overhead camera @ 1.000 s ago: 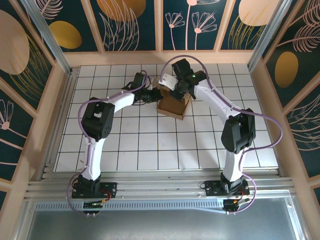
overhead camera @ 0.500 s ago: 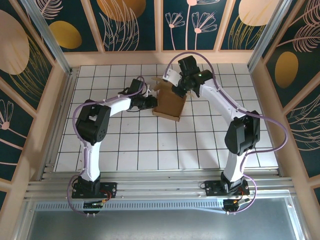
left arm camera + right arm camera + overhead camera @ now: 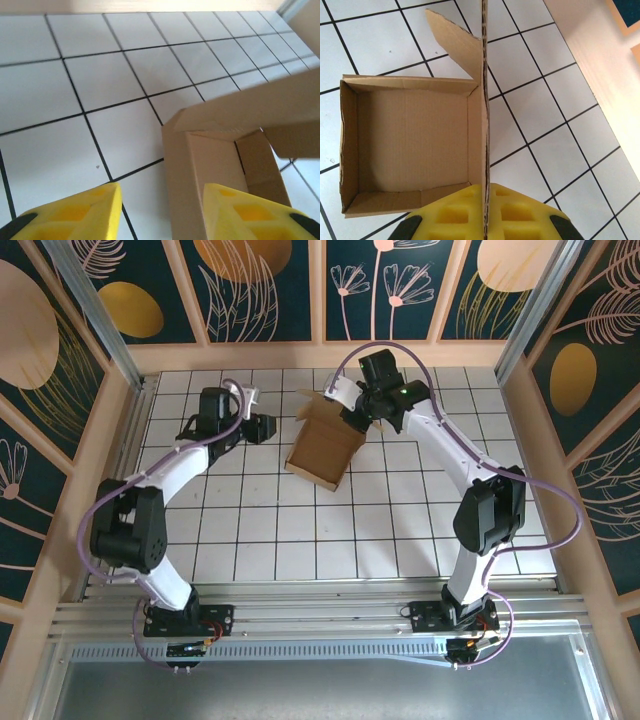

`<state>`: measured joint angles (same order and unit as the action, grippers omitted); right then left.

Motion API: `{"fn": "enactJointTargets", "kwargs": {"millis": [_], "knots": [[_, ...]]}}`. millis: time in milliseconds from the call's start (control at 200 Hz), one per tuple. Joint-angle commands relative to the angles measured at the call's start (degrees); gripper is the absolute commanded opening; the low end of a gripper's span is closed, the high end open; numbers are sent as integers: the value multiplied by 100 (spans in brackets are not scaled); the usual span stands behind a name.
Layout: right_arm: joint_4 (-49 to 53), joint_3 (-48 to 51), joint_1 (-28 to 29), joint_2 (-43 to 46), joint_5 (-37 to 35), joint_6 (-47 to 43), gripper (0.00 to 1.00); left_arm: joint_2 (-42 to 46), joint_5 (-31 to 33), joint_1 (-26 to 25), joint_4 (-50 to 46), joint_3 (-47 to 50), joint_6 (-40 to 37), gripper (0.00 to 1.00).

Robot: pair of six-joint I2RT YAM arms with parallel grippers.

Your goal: Fold the paper box

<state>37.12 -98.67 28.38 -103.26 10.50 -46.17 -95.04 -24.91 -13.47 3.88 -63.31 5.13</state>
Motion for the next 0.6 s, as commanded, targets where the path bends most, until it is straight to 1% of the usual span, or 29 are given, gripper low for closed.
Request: {"fn": "enactJointTargets", "kwargs": {"millis": [0, 60, 190, 240, 300, 420, 516, 591], "knots": [[215, -88, -33, -149, 205, -38, 0, 302, -1022, -48, 888, 534, -2258, 52], [230, -102, -32, -167, 222, -41, 0, 392, -1154, -82, 1144, 712, -2592, 52], [208, -108, -28, -177, 277, -52, 0, 249, -983, -82, 1798, 719, -2707, 51], [231, -133, -33, -194, 291, -58, 0, 85, -929, -85, 1886, 548, -2745, 51], [251, -168, -26, -203, 303, -49, 0, -151, -971, -112, 1773, 198, -2805, 51], [256, -170, -32, -194, 321, -23, 0, -666, -1164, -285, 1150, -529, -3192, 51], [269, -170, -24, -194, 321, -23, 0, -907, -1262, -478, 712, -850, -3556, 51], [270, -163, -25, -181, 328, -22, 0, -1053, -1391, -542, 565, -976, -3609, 51]]}}
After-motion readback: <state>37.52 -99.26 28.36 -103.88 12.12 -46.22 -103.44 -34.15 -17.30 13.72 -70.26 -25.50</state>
